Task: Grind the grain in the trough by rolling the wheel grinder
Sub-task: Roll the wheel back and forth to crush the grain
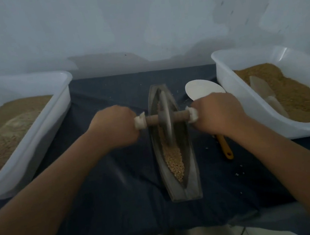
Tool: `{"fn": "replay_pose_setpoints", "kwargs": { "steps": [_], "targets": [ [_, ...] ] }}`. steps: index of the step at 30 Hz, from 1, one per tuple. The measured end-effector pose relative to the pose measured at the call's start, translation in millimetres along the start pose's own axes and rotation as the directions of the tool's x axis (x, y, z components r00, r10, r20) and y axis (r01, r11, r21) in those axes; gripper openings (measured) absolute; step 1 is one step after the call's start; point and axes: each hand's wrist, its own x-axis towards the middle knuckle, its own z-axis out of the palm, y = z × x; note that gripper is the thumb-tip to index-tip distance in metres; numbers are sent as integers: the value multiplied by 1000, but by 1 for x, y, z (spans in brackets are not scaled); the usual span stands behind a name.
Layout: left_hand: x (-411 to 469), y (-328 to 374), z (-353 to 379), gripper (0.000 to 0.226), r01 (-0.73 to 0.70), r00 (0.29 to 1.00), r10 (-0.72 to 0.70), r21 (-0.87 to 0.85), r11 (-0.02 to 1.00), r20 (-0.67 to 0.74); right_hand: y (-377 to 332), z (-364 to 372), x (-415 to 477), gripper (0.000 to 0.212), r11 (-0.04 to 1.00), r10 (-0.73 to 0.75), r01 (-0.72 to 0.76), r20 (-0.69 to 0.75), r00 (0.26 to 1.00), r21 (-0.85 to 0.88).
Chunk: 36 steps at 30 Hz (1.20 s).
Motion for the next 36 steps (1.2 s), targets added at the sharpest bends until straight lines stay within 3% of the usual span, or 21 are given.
{"fn": "replay_pose_setpoints", "kwargs": {
  "steps": [4,6,9,13,16,18,21,23,25,30,32,33,36],
  "targets": [
    [-61,1,13,30,-106,983,104,-4,994,-151,2,-13,-47,43,982,-185,187,203,961,8],
    [-49,2,12,32,-50,995,48,-20,999,-87,-1,-13,-37,42,990,-129,133,107,986,-36],
    [8,3,0,33,48,998,-47,32,998,-31,-5,1,2,37,999,-23,26,-74,997,38],
    [55,7,-25,30,73,997,-72,73,995,-18,-3,9,39,37,992,78,-69,-89,993,101],
    [23,8,-24,27,-26,999,25,57,998,21,4,14,8,37,995,14,-17,31,999,103],
    [-20,7,-12,26,-99,995,99,34,995,-14,3,8,-30,38,995,-91,96,-127,988,31],
    [-49,5,4,28,-117,992,117,11,993,-52,3,2,-58,56,980,-174,188,-164,971,70],
    [-36,5,7,29,-59,997,60,11,998,-42,5,7,-44,45,979,-151,163,-102,983,123],
    [-8,5,6,30,10,998,-8,38,999,-60,2,9,-16,33,991,-94,106,-136,986,79],
    [26,7,-2,30,106,992,-104,24,994,-76,-6,7,21,33,996,-36,48,-145,989,78],
    [3,7,2,28,83,996,-83,-6,997,-45,-5,3,2,24,992,-30,37,-65,997,118],
    [-15,7,7,27,56,997,-56,-14,998,-45,-5,-1,-13,21,996,-46,53,-91,995,78],
    [-70,8,19,32,-79,975,83,29,996,-204,2,2,-60,15,974,-153,169,-115,982,149]
  ]
}}
